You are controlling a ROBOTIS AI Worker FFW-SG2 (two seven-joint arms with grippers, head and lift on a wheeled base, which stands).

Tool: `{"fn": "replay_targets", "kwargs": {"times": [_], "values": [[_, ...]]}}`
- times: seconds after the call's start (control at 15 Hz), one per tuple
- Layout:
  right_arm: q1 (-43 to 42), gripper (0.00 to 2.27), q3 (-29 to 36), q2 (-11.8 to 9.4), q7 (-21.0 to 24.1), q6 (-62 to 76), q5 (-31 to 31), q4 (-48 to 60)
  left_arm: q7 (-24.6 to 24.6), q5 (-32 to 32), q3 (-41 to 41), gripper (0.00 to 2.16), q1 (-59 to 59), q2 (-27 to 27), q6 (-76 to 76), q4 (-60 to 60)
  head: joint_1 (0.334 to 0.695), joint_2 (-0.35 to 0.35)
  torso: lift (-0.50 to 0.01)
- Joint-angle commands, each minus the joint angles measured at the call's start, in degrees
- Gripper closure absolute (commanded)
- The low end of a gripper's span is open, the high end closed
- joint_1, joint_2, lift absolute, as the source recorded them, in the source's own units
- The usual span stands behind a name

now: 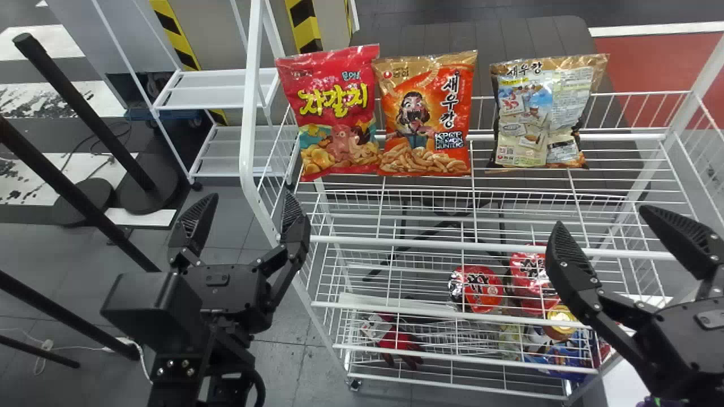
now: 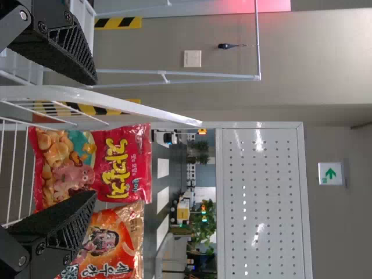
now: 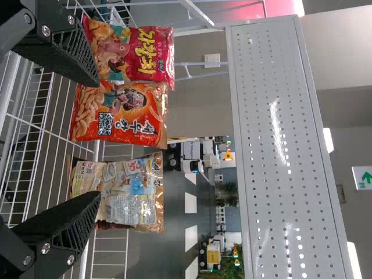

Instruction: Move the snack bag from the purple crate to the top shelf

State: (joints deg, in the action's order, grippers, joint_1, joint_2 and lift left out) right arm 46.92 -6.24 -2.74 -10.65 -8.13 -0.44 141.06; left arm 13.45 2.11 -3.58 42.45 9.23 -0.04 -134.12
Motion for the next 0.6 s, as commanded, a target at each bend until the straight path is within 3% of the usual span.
{"fn": "replay_targets", "kwargs": {"times": [0.0, 0.53], "values": [[-0.08, 0.17, 0.09, -0.08, -0.07, -0.09, 0.0, 0.0, 0.0, 0.0, -0.02, 0.16, 0.0, 0.0, 0.0, -0.09, 0.695, 0.162, 0.003], [-0.78, 0.17, 0.44, 0.01, 0.1, -3.78, -0.53, 0.53, 0.09, -0.17, -0.02, 0.16, 0.09, -0.09, 0.18, 0.0, 0.695, 0.158, -0.014]]}}
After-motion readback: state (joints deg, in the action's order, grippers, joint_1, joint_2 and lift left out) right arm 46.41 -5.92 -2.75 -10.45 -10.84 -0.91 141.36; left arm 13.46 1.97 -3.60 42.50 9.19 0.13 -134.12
